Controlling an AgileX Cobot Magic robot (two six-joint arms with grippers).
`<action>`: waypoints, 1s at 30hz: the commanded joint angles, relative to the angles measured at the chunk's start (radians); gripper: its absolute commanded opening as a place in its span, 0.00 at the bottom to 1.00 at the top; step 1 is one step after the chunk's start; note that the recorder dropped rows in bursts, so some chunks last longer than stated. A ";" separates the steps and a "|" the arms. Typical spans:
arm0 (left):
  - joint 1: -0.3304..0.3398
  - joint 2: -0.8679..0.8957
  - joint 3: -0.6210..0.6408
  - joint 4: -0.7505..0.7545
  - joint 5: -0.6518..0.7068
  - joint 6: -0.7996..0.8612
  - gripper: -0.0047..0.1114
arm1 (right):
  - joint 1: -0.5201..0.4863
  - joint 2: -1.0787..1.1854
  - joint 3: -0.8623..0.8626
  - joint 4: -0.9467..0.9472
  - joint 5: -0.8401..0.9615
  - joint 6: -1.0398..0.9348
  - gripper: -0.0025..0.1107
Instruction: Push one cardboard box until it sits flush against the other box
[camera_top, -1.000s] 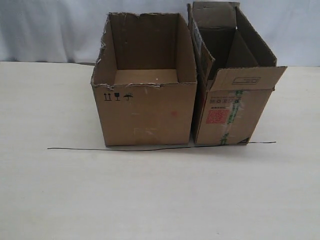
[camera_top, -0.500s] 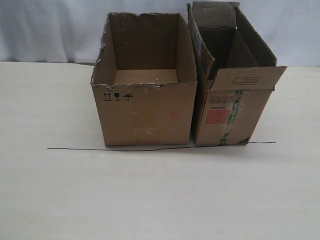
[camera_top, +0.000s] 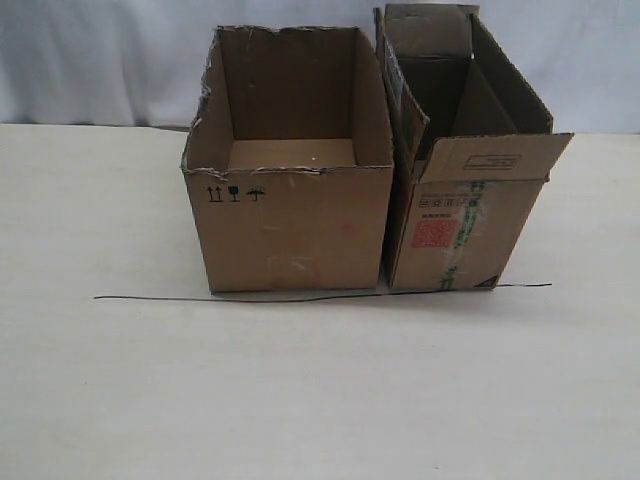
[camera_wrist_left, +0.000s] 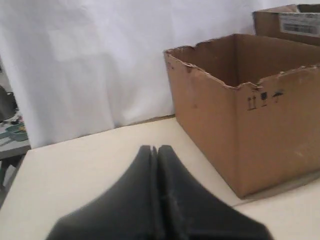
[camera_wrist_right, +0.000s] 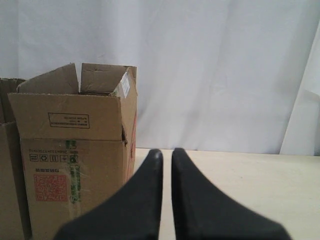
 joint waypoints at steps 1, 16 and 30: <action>0.015 -0.004 0.029 -0.033 -0.115 -0.009 0.04 | 0.000 -0.003 0.004 -0.001 0.002 -0.002 0.07; 0.015 -0.004 0.085 0.641 -0.245 -0.787 0.04 | 0.000 -0.003 0.004 -0.001 0.002 -0.004 0.07; 0.015 -0.004 0.085 0.655 -0.258 -0.795 0.04 | 0.000 -0.003 0.004 -0.001 0.002 -0.002 0.07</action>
